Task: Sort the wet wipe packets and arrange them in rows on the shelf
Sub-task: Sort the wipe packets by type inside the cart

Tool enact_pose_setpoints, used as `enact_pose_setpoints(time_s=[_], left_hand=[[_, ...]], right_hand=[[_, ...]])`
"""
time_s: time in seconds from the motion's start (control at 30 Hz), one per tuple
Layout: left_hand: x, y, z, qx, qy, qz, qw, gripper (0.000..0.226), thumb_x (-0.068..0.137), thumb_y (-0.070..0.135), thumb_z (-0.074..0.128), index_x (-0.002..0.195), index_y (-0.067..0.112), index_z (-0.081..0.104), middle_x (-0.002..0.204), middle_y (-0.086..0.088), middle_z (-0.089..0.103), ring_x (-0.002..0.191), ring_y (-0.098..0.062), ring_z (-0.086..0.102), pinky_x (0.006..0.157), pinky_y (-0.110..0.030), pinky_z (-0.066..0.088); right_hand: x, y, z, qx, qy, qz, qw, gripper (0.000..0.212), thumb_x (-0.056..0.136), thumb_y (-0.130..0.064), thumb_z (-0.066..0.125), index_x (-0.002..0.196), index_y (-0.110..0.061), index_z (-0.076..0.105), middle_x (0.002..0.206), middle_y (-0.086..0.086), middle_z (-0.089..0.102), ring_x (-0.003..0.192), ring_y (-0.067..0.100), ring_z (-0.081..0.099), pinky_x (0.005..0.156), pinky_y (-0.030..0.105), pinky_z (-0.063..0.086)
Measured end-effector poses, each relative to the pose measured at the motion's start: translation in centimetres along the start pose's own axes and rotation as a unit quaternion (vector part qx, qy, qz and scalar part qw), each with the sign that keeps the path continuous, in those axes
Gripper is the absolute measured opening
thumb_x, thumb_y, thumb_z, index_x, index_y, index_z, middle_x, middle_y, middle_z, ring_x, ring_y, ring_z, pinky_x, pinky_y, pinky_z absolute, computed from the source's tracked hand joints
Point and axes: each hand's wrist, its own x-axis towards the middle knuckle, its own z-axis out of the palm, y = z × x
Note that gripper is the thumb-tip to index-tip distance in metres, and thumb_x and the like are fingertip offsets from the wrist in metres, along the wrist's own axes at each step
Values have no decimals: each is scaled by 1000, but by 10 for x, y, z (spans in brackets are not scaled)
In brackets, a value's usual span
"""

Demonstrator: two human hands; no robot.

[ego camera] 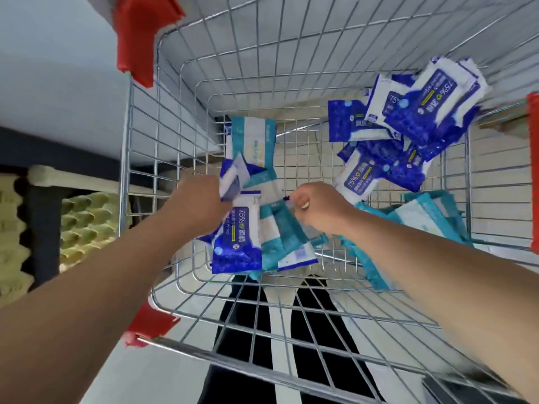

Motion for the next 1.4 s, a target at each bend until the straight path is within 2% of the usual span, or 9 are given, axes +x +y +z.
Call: enact_pose_setpoints(time_s=[0.2, 0.27, 0.4, 0.7, 0.83, 0.93, 1.07, 1.27, 1.4], left_hand=[[0, 4, 13, -42, -112, -31, 992, 26, 92, 24, 57, 112, 7, 60, 106, -14, 63, 82, -23, 53, 67, -25, 38], [1, 6, 16, -80, -94, -51, 991, 29, 90, 22, 62, 114, 5, 58, 111, -14, 63, 92, -27, 57, 69, -26, 38], [0, 8, 17, -177, -48, -92, 979, 55, 79, 15, 75, 119, 6, 39, 97, -6, 54, 84, -21, 54, 56, -28, 41], [11, 40, -34, -182, 12, -31, 983, 27, 84, 15, 67, 108, 9, 55, 101, -10, 61, 90, -27, 58, 73, -31, 42], [27, 88, -57, -285, 38, -14, 958, 31, 77, 12, 75, 103, 12, 60, 89, -1, 64, 72, -13, 58, 60, -24, 43], [40, 133, -59, -359, 35, -2, 933, 23, 75, 11, 77, 96, 10, 68, 93, -8, 70, 81, -23, 65, 75, -35, 52], [67, 191, -44, -463, -9, -22, 886, 17, 80, 3, 70, 76, 19, 64, 81, -8, 69, 63, -18, 63, 63, -28, 52], [100, 249, -16, -661, -58, -157, 731, 29, 90, -9, 45, 68, 9, 52, 60, -11, 53, 27, -11, 41, 35, -18, 42], [120, 262, -6, -646, -42, -146, 748, 23, 91, -1, 49, 71, 11, 49, 71, -6, 51, 53, -13, 51, 54, -26, 46]], right_hand=[[11, 11, 12, 38, 7, 34, 999, 33, 89, -8, 59, 122, -9, 55, 108, 8, 61, 98, 25, 60, 73, 28, 43], [13, 11, 15, 92, 11, 61, 994, 42, 86, -8, 64, 127, -10, 51, 107, 9, 61, 91, 22, 58, 69, 25, 40], [10, 9, 8, 74, 7, 44, 996, 1, 85, -8, 62, 84, -8, 62, 75, 6, 57, 73, 22, 54, 54, 27, 36], [-3, 3, -90, 140, 152, 40, 978, 18, 91, -14, 55, 108, -12, 57, 75, 0, 52, 63, 15, 51, 58, 28, 48], [-23, 22, -141, 208, 241, 68, 946, 13, 87, -17, 59, 100, -14, 61, 83, 9, 61, 72, 28, 62, 70, 45, 58], [-34, 51, -176, 264, 323, 119, 901, 8, 80, -20, 61, 73, -20, 57, 70, 5, 58, 67, 24, 58, 64, 42, 54], [-37, 89, -212, 398, 389, 153, 816, 15, 86, -7, 57, 73, -15, 55, 62, 1, 49, 47, 9, 47, 42, 20, 41], [-20, 126, -217, 539, 321, 162, 762, 15, 93, 10, 40, 82, 1, 45, 74, 13, 46, 60, 17, 54, 69, 25, 59], [-11, 125, -214, 513, 310, 150, 786, 10, 92, 13, 42, 97, 18, 49, 69, 13, 37, 54, 13, 39, 92, 52, 41]])
